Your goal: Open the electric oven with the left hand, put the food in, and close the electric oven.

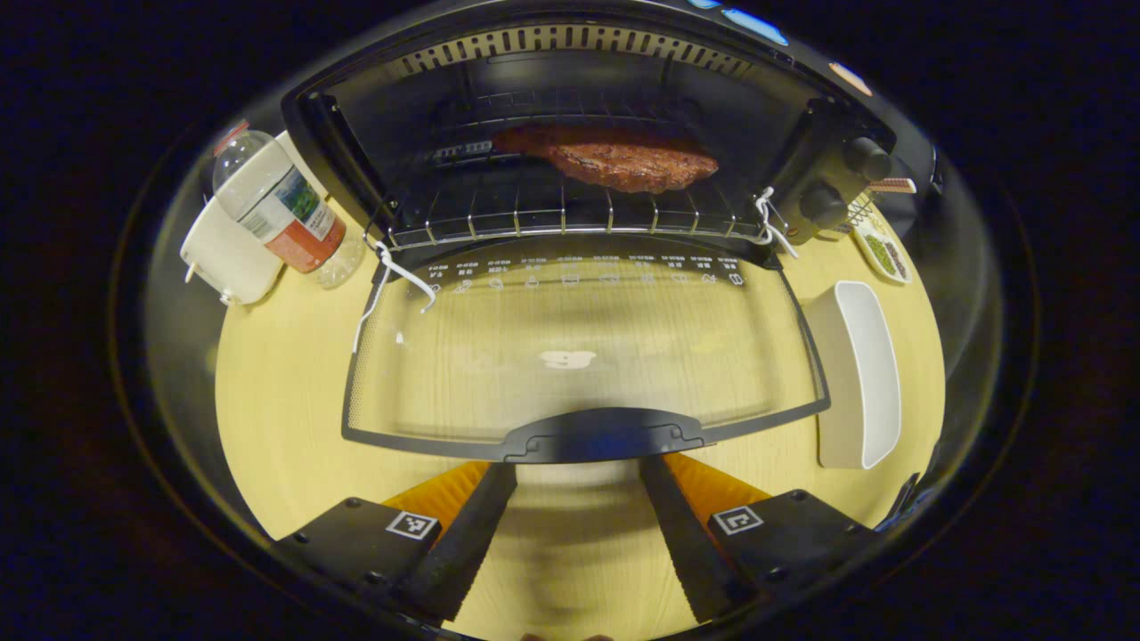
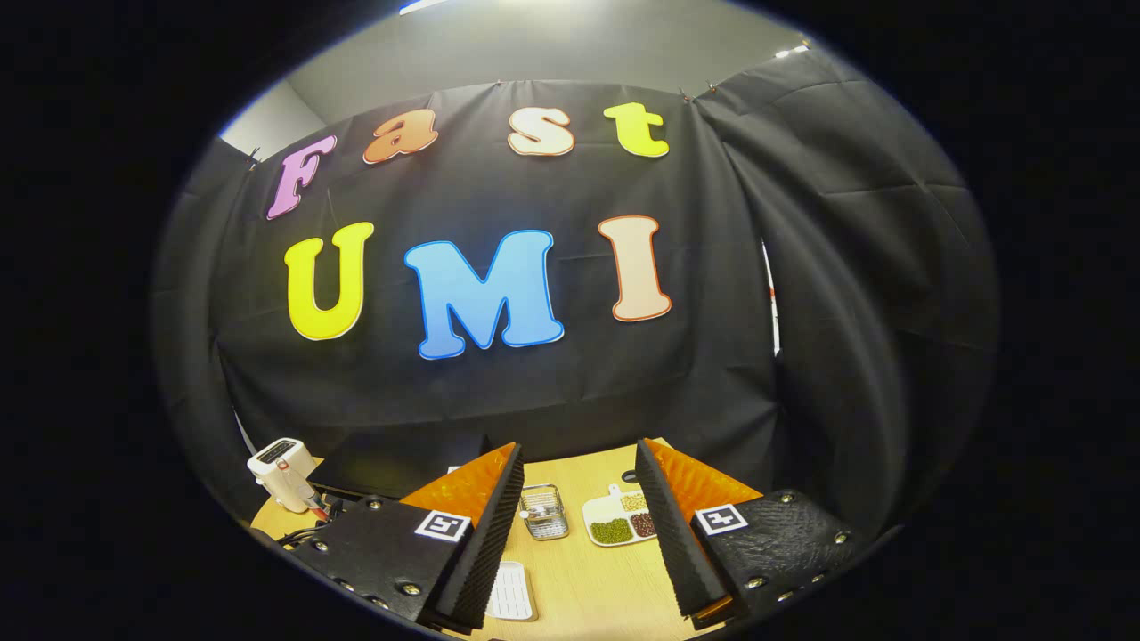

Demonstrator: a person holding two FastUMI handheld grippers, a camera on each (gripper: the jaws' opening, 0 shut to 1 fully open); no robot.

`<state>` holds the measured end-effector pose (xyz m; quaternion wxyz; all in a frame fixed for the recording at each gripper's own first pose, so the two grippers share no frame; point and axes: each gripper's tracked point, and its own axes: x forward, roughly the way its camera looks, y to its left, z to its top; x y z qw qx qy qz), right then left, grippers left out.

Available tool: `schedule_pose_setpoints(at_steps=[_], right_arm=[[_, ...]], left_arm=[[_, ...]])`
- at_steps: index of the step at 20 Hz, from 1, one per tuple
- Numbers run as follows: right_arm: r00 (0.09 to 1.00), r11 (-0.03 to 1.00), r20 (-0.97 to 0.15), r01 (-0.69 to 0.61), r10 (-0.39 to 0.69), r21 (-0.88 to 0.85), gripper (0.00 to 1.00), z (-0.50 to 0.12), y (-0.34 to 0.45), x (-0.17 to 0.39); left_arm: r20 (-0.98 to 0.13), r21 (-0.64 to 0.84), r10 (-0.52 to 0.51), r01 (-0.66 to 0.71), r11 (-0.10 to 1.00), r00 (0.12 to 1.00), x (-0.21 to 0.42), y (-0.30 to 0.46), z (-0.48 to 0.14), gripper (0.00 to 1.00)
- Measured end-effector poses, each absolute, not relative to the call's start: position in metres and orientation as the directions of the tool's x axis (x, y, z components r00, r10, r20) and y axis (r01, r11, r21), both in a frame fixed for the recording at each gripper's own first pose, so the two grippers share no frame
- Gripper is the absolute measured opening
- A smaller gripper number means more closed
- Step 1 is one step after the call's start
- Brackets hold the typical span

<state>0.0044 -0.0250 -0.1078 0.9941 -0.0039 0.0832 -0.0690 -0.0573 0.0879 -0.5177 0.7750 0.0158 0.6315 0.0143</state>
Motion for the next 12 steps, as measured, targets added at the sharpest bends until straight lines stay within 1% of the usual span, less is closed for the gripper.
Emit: schedule_pose_setpoints(at_steps=[8,9,10,12], right_arm=[[0.985,0.996,-0.147,0.081,-0.086,-0.036,0.77,-0.102,-0.005,0.004],[0.986,0.997,-0.147,0.073,-0.077,-0.036,0.77,-0.101,-0.002,0.004],[0.987,0.997,-0.143,0.065,-0.069,-0.036,0.77,-0.100,0.000,0.004],[0.989,0.998,-0.133,0.055,-0.059,-0.039,0.77,-0.097,0.003,0.002]], left_arm=[[-0.957,0.017,0.017,-0.004,1.000,0.289,-0.059,0.085,-0.486,0.96],[-0.954,0.012,0.014,-0.010,1.000,0.301,-0.057,0.085,-0.482,0.99],[-0.951,0.009,0.013,-0.013,1.000,0.310,-0.057,0.085,-0.478,1.00],[-0.944,0.013,0.016,-0.010,1.000,0.330,-0.056,0.085,-0.469,0.96]])
